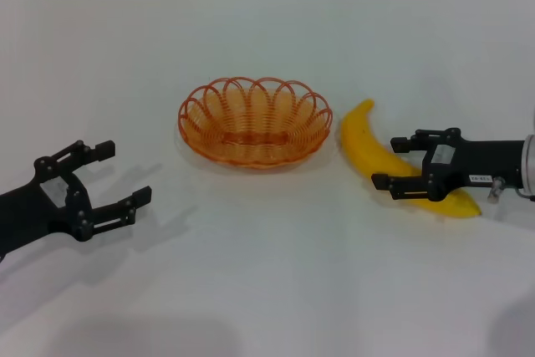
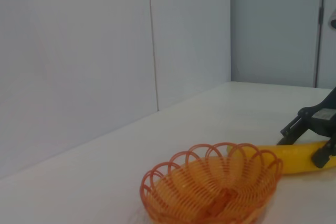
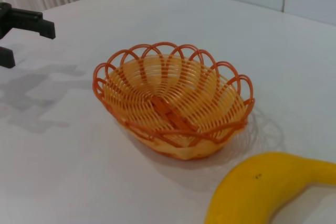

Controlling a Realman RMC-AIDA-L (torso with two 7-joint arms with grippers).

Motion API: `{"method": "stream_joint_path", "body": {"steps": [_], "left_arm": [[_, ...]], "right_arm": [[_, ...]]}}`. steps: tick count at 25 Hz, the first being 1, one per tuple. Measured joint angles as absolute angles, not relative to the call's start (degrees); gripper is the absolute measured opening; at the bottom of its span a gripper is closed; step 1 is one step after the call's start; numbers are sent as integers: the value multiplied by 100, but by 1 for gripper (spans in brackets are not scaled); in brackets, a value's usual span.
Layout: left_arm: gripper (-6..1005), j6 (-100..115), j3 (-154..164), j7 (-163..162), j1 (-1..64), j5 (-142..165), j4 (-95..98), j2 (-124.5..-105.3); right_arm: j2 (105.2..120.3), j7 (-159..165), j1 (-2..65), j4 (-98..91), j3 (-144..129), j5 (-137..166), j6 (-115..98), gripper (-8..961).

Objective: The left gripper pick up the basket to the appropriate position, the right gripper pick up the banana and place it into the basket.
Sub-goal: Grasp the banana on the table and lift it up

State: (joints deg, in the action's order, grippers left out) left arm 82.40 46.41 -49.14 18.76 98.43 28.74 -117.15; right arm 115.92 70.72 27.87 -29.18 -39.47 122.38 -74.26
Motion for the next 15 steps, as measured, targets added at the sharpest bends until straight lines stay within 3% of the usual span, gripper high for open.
{"method": "stream_joint_path", "body": {"steps": [15], "left_arm": [[890, 8253, 4664, -4880, 1873, 9774, 2820, -11709]], "right_arm": [[11559, 7587, 2812, -2990, -4133, 12221, -7437, 668]]}}
